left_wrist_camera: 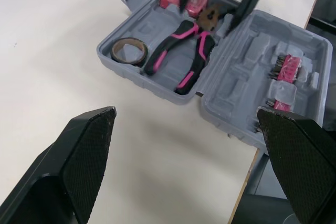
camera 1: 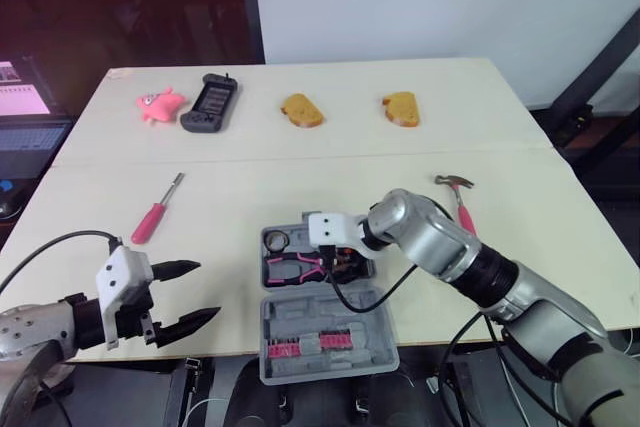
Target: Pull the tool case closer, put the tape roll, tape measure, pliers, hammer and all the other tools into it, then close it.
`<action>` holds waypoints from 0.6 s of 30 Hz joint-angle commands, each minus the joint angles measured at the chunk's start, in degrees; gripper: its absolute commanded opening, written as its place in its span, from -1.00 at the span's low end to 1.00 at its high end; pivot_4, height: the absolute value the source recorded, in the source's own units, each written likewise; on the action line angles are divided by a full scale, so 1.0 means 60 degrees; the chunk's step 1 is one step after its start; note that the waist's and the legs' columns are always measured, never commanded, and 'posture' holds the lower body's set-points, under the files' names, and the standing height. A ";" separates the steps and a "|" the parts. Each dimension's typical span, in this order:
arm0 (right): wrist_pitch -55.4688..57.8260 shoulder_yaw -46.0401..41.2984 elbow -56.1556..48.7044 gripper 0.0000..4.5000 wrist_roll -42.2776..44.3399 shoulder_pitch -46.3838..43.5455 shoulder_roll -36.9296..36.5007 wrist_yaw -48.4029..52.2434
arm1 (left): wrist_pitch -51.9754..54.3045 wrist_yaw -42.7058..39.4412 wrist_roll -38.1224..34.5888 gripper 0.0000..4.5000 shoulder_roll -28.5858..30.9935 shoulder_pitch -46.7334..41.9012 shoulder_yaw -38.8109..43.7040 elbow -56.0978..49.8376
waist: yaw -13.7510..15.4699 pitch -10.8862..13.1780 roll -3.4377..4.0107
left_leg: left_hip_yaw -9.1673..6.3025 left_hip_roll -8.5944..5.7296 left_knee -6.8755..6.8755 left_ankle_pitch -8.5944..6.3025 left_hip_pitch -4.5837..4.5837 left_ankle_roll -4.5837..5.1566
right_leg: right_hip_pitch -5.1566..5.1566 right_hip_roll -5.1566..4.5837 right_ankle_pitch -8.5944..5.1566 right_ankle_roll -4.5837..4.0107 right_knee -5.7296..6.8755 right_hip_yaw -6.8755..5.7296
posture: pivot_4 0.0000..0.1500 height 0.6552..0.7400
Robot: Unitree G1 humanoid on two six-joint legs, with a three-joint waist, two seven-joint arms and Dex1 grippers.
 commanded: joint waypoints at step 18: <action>-0.2837 -0.2979 -0.1019 -0.34 0.1651 0.2059 0.0420 -0.0660 | 0.0113 -0.0080 -0.0190 1.00 -0.0027 -0.0521 -0.0288 -0.0279 | 0.0003 -0.0008 -0.0014 | -0.0007 -0.0001 -0.0005 0.0003 0.0004 -0.0005 | 0.0043 0.0002 0.0000 0.0001 -0.0001 -0.0005 | 1.00 0.50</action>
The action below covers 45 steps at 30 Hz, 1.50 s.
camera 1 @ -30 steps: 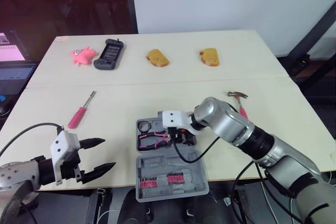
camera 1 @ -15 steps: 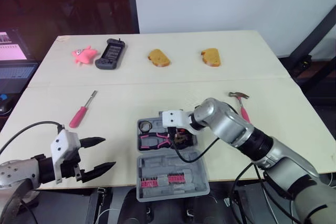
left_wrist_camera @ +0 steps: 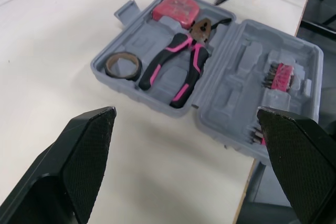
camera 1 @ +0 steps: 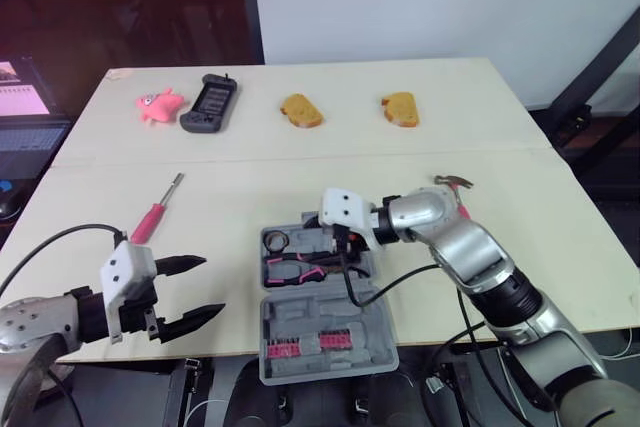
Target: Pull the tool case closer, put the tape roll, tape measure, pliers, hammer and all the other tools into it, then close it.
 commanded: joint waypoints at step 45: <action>-0.4448 -0.1396 0.2134 -0.98 0.0194 0.0256 0.0857 -0.0354 | -0.0248 -0.0109 0.0602 1.00 0.0335 -0.1125 -0.0452 0.0585 | 0.0015 -0.0123 -0.0037 | -0.0016 0.0003 -0.0030 0.0020 0.0018 -0.0028 | 0.0014 0.0009 -0.0003 -0.0010 -0.0003 -0.0003 | 1.00 0.50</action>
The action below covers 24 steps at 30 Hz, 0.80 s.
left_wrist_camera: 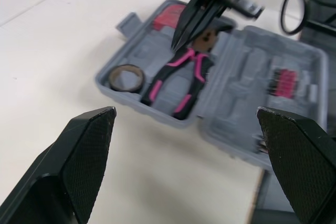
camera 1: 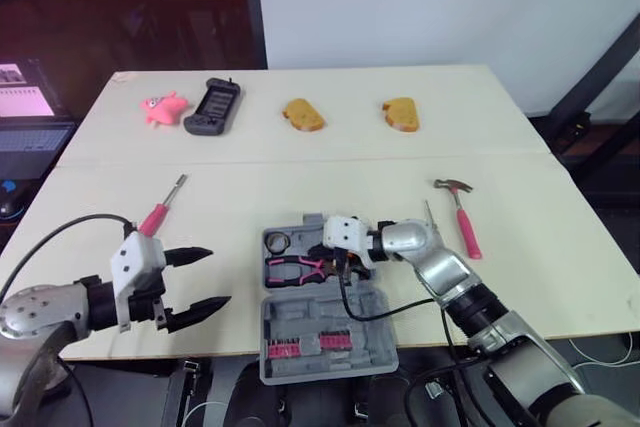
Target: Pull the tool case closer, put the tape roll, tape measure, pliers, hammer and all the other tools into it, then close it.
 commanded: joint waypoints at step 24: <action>0.0083 -0.1688 -0.2584 -1.00 0.0396 0.3090 -0.4480 0.1891 | -0.3448 -0.1124 0.2444 -0.99 -0.0034 -0.0877 -0.2104 0.3118 | 0.0019 0.0027 -0.0012 | 0.0008 0.0000 -0.0063 0.0010 0.0013 -0.0016 | -0.0006 0.0005 -0.0010 -0.0017 -0.0038 -0.0004 | 1.00 0.50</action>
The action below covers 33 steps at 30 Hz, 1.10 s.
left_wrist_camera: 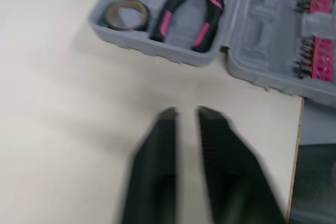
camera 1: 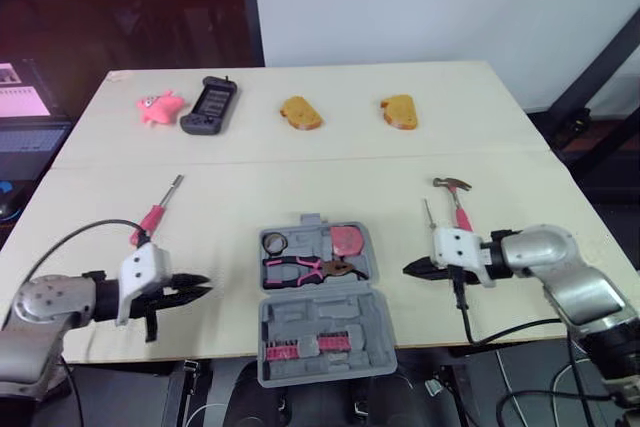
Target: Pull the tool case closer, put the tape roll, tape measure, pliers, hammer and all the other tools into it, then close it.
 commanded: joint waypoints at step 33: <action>-0.1956 0.1423 0.1993 -1.00 -0.1484 -0.0597 0.1856 -0.0388 | 0.0065 0.1455 0.1161 -0.99 -0.2326 -0.1447 -0.2824 0.0636 | 0.0016 -0.0009 -0.0013 | 0.0003 -0.0003 0.0015 0.0015 0.0013 -0.0011 | 0.0023 0.0015 0.0002 0.0004 0.0037 -0.0002 | 1.00 0.50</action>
